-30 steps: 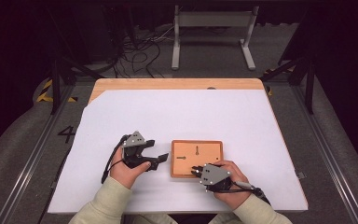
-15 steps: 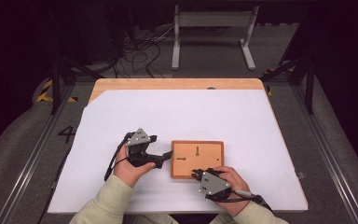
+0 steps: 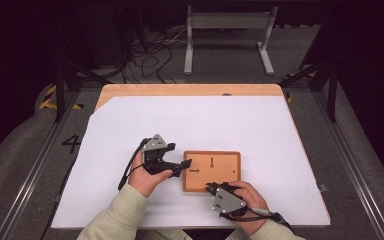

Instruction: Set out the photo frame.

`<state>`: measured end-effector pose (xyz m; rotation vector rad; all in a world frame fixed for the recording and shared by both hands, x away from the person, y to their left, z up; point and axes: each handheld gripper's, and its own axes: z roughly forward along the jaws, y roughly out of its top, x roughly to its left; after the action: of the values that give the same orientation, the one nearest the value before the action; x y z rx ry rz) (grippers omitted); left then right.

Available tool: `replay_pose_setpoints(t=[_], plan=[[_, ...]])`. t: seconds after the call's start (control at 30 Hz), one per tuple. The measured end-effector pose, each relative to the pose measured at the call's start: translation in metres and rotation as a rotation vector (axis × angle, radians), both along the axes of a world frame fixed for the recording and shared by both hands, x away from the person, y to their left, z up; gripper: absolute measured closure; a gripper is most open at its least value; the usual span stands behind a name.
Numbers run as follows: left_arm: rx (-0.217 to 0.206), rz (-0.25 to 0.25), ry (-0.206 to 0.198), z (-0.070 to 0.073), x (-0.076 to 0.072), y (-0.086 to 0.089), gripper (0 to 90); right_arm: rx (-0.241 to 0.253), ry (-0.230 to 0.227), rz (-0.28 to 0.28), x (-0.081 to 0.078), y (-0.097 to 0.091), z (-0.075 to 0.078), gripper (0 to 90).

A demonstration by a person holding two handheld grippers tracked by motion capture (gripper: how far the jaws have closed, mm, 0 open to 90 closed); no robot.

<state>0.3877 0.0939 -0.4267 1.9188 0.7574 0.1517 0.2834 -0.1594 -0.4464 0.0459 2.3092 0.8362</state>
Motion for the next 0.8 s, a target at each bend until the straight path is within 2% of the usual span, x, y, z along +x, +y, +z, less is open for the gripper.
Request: replay_pose_setpoints(t=[0.17,0.27,0.43,0.63,0.7,0.73,0.8], plan=[[0.003,-0.015,0.01,-0.003,0.003,-0.006,11.4,-0.008,-0.015,0.001,-0.002,0.0,-0.001,84.3],[0.006,-0.021,0.029,-0.006,0.005,-0.012,11.7,-0.006,-0.016,-0.001,-0.002,0.001,-0.001,84.3],[0.029,-0.042,0.045,-0.012,0.008,-0.016,11.7,-0.003,-0.018,-0.002,-0.002,0.0,-0.001,84.3],[0.006,-0.088,0.078,-0.02,0.012,-0.024,9.6,0.0,-0.023,-0.003,-0.003,0.0,-0.002,84.3],[0.01,-0.098,0.09,-0.023,0.012,-0.027,8.8,0.002,-0.023,-0.006,-0.003,0.0,-0.002,84.3],[0.017,-0.108,0.083,-0.023,0.013,-0.027,8.4,0.002,-0.022,-0.007,-0.003,0.0,-0.002,84.2],[0.009,-0.114,0.093,-0.024,0.013,-0.028,7.9,0.0,-0.023,-0.008,-0.004,0.0,-0.002,84.3]])
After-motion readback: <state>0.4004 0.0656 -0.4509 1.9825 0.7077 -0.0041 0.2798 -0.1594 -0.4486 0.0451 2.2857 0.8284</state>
